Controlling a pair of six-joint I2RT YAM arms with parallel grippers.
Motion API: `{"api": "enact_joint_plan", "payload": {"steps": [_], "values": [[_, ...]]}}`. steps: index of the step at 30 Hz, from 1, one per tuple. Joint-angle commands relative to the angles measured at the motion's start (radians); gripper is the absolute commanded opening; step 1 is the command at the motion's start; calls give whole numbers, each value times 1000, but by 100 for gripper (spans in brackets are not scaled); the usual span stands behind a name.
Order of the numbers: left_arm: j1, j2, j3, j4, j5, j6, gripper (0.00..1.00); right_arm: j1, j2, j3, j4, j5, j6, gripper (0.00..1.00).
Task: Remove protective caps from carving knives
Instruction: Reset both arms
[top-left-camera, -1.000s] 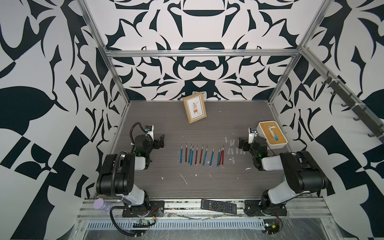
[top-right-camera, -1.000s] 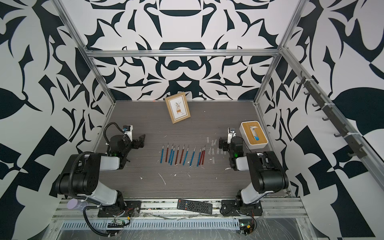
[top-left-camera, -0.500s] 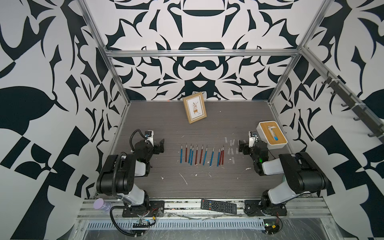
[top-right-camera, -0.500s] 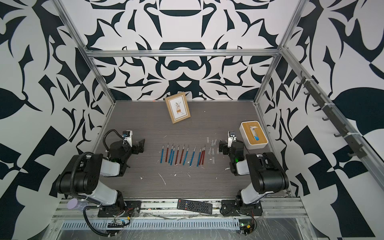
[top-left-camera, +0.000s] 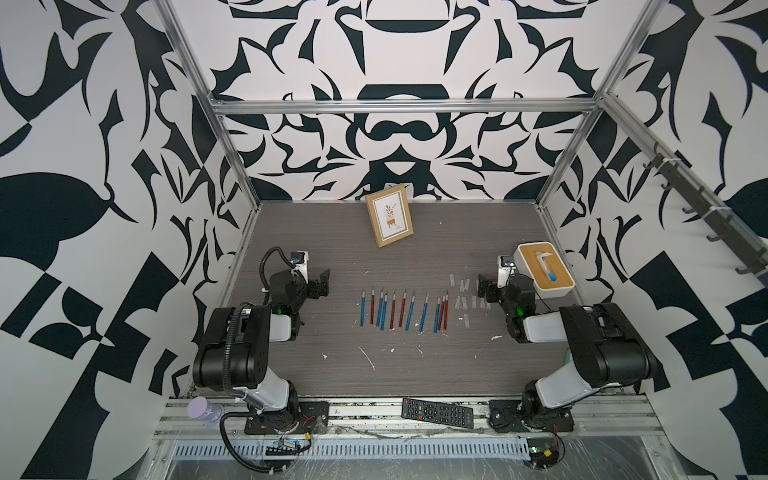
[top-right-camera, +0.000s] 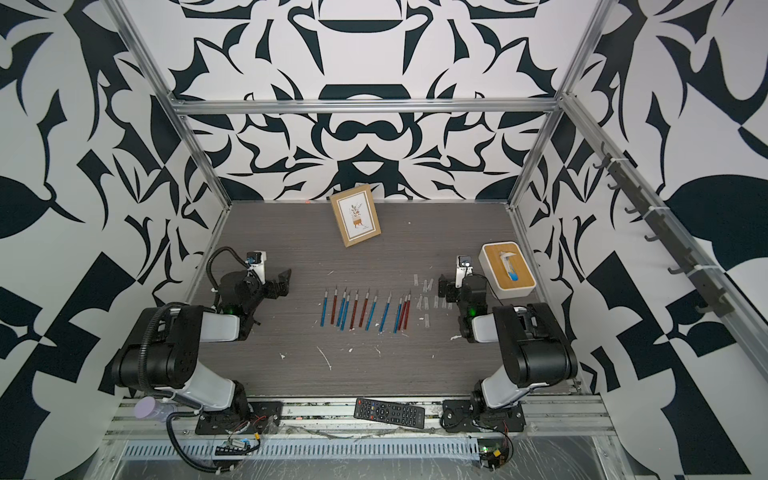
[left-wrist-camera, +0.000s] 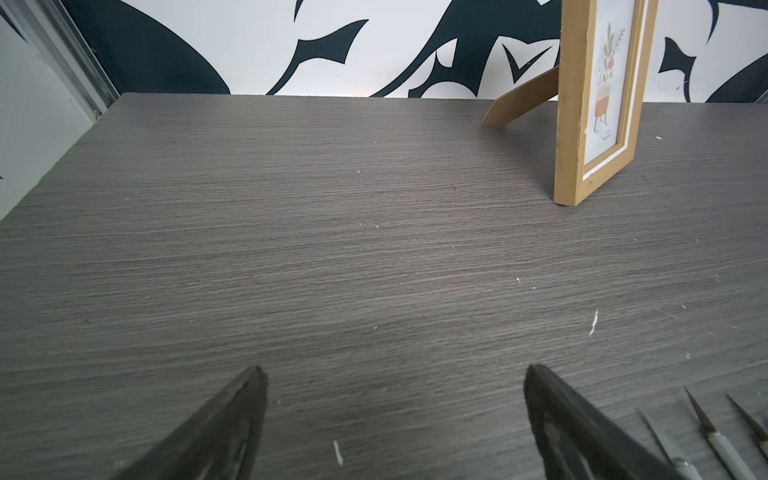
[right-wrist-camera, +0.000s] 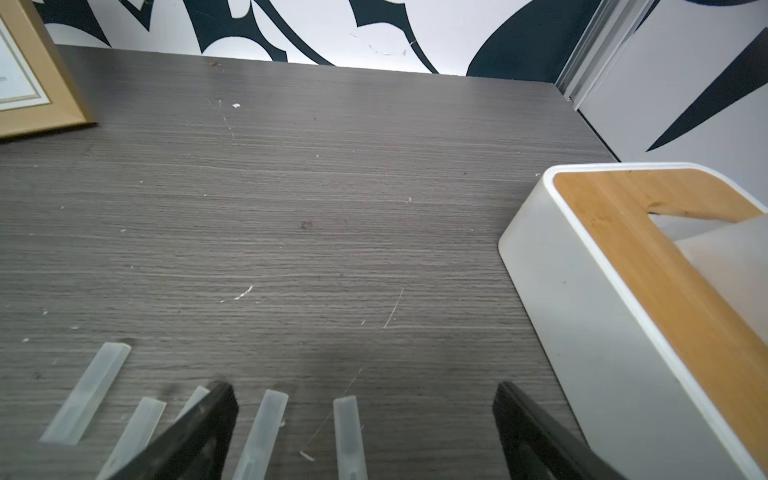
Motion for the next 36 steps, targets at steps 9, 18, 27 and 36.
{"api": "enact_joint_plan", "payload": {"steps": [9, 18, 27, 36], "values": [[0, -10, -32, 48, 7, 5, 100, -3, -29, -69, 152, -6, -3, 99], [0, -7, -23, 43, 3, 3, 100, -3, -11, 6, 36, 28, 8, 99], [1, 1, 13, -18, -3, 1, 100, -4, -11, 19, 13, 26, 8, 99], [2, -8, -72, 133, -15, -6, 100, -3, -16, -10, 62, 21, 7, 99]]}}
